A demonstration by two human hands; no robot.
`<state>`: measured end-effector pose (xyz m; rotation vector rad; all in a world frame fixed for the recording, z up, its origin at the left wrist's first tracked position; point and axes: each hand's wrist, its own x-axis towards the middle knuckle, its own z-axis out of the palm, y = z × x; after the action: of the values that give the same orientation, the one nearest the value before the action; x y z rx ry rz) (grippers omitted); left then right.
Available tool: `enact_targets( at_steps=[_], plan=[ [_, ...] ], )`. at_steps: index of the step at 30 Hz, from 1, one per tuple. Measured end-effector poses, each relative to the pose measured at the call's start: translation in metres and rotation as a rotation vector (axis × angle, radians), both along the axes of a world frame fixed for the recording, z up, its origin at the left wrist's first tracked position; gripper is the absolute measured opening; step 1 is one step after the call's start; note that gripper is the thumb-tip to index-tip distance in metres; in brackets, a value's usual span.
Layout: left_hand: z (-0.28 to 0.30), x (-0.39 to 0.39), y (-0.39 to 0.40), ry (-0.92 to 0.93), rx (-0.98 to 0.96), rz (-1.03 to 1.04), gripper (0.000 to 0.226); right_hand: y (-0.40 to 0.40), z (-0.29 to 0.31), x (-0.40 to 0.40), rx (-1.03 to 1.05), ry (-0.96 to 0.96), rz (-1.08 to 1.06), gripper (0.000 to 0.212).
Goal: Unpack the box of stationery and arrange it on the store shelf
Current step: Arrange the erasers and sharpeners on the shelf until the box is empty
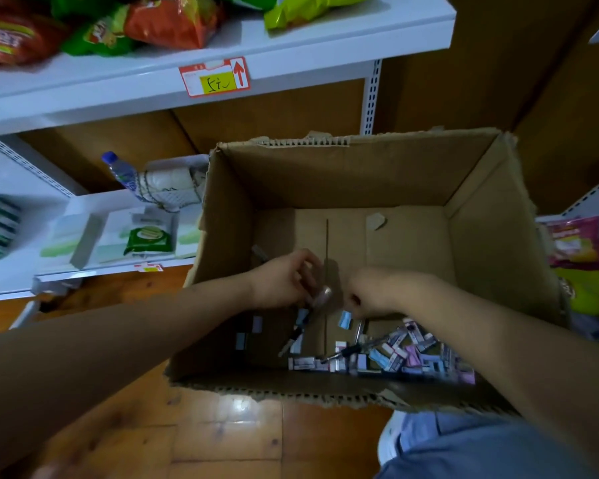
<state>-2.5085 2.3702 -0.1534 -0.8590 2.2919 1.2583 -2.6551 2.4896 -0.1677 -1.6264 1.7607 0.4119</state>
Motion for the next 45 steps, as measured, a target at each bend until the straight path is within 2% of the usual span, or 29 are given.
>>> enact_targets(
  at_steps=[3,5,8,11,13,17,19,21,24,26,32,35,39,42,45],
  plan=[
    [-0.008,0.000,-0.001,-0.094,-0.070,-0.213,0.053,-0.001,0.004,0.002,0.180,-0.008,-0.016,0.016],
    [-0.013,0.003,0.001,-0.128,-0.178,-0.386,0.058,-0.002,0.008,0.004,0.207,0.014,-0.008,0.024],
    [-0.017,0.006,0.006,-0.130,-0.330,-0.643,0.065,0.004,0.009,0.005,0.050,0.019,0.044,0.032],
    [-0.015,0.007,0.011,-0.113,-0.350,-0.813,0.069,0.009,0.004,0.008,-0.174,-0.012,0.134,0.049],
    [-0.014,0.008,0.015,-0.115,-0.327,-0.886,0.067,0.010,0.001,0.010,-0.168,-0.031,0.175,0.050],
    [-0.013,0.011,0.018,-0.150,-0.286,-0.929,0.045,0.015,-0.002,0.015,-0.058,0.029,0.298,0.035],
    [-0.016,0.017,0.019,-0.155,-0.257,-0.925,0.043,0.019,-0.001,0.019,-0.045,0.054,0.355,0.025],
    [-0.017,0.022,0.021,-0.154,-0.244,-0.923,0.046,0.023,0.000,0.024,-0.010,0.011,0.327,0.030],
    [-0.017,0.024,0.022,-0.147,-0.258,-0.938,0.049,0.027,0.000,0.033,0.022,-0.024,0.282,0.053],
    [-0.015,0.023,0.026,-0.161,-0.278,-0.932,0.046,0.029,-0.002,0.032,0.009,-0.047,0.270,0.057],
    [-0.019,0.022,0.023,-0.157,-0.230,-0.926,0.044,0.032,-0.013,0.030,-0.025,-0.260,0.043,0.051],
    [-0.023,0.021,0.018,-0.146,-0.249,-0.960,0.037,0.029,-0.017,0.037,0.098,-0.355,-0.027,0.055],
    [-0.026,0.022,0.016,-0.109,-0.288,-1.021,0.024,0.032,-0.019,0.038,0.151,-0.315,0.000,0.032],
    [-0.025,0.024,0.016,-0.109,-0.335,-1.038,0.027,0.040,-0.019,0.039,0.140,-0.276,0.012,0.027],
    [-0.026,0.022,0.014,-0.113,-0.344,-1.058,0.025,0.044,-0.011,0.038,0.131,-0.329,0.015,0.027]
  ],
)
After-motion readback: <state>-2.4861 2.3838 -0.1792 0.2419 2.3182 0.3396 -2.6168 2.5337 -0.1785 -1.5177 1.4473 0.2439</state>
